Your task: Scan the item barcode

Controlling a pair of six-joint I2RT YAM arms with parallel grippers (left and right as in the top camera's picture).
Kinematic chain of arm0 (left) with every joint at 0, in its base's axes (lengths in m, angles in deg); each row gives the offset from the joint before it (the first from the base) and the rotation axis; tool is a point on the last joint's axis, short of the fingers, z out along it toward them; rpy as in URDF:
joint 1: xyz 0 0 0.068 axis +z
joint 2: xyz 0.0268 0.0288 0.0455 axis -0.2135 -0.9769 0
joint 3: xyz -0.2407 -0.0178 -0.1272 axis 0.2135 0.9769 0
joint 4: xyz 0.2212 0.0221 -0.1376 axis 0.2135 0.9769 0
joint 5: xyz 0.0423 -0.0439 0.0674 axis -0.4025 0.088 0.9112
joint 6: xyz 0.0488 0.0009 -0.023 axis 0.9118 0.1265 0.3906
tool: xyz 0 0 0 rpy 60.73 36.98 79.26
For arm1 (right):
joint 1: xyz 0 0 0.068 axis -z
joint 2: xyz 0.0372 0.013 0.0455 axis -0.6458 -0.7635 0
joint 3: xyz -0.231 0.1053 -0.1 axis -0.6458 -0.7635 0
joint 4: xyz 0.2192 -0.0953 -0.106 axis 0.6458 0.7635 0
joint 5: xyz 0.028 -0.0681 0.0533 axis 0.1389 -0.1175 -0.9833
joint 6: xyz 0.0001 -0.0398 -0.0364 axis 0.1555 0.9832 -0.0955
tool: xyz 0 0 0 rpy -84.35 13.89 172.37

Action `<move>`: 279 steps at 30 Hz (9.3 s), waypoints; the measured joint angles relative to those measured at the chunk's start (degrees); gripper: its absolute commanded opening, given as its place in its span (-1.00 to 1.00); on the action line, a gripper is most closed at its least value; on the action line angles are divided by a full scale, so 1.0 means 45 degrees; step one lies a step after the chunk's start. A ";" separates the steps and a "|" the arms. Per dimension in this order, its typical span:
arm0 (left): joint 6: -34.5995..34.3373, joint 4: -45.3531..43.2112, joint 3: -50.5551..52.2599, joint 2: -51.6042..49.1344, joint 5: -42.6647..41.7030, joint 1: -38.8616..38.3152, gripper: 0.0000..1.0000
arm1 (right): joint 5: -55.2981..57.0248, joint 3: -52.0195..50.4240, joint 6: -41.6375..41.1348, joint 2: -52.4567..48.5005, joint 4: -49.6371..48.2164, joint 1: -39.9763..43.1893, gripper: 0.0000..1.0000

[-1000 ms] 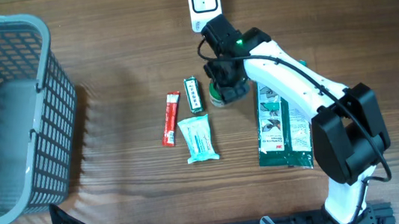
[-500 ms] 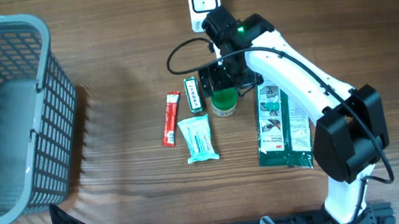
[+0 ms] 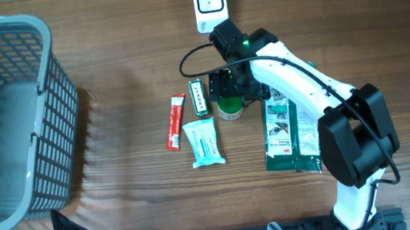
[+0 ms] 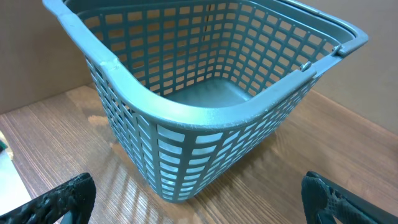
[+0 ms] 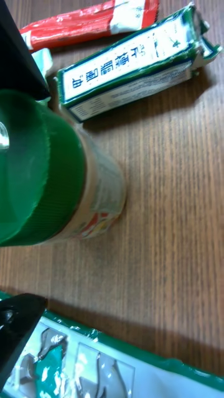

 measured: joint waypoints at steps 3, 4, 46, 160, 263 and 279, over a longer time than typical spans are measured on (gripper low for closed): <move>0.0000 0.0000 0.0000 0.0000 0.0000 0.0000 1.00 | -0.0015 -0.0675 -0.0044 0.0000 -0.0714 -0.0005 0.82; 0.0000 0.0000 0.0000 0.0000 0.0000 0.0000 1.00 | -0.0015 -0.0869 -0.0044 -0.0005 -0.0840 -0.0005 0.77; 0.0000 0.0000 0.0000 0.0000 0.0000 0.0000 1.00 | -0.3259 0.3847 0.2409 -0.1229 0.1122 0.0277 0.17; 0.0000 0.0019 0.0000 0.0015 0.0005 0.0000 1.00 | 1.7272 -0.3517 0.3623 0.5722 -0.7932 -0.0593 -0.92; -0.7912 -1.3440 0.2594 -1.9768 -0.9646 -0.7295 1.00 | -0.8456 -0.7402 0.3478 0.4031 -0.4464 0.4449 0.99; -0.8286 -1.5548 0.2608 -2.0546 -0.9462 -0.7660 -0.92 | -0.7529 -0.7402 0.3473 0.4031 -0.3143 0.4449 0.99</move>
